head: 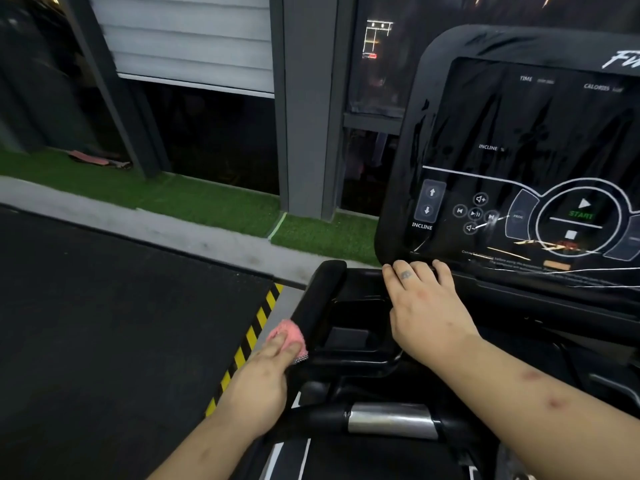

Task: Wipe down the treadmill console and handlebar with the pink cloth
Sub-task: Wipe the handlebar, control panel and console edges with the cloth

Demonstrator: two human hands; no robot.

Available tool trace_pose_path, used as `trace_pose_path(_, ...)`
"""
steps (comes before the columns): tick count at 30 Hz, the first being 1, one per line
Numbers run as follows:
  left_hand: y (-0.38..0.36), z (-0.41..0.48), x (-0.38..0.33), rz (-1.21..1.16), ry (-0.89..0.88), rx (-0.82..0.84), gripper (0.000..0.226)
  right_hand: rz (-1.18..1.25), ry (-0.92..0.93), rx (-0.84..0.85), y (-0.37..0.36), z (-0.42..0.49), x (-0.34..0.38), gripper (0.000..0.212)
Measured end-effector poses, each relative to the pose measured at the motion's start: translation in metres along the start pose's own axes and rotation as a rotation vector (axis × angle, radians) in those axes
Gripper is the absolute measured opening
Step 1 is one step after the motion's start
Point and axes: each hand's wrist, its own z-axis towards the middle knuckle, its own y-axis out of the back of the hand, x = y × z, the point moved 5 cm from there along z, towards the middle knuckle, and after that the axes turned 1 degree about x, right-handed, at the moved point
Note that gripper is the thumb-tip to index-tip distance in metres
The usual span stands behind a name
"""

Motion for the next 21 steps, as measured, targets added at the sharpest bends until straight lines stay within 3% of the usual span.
trace_pose_path(8, -0.009, 0.087, -0.028, 0.054, -0.082, -0.006, 0.076, 0.011, 0.005, -0.027, -0.002, 0.0, 0.0, 0.065)
trace_pose_path(13, -0.002, 0.142, -0.052, 0.058, -0.041, 0.077, 0.079, 0.019, 0.012, -0.028, -0.004, 0.001, -0.003, 0.068)
trace_pose_path(21, -0.006, 0.082, -0.049, -0.066, -0.039, -0.018, 0.067, 0.04, 0.063, -0.085, -0.006, -0.004, -0.009, 0.065)
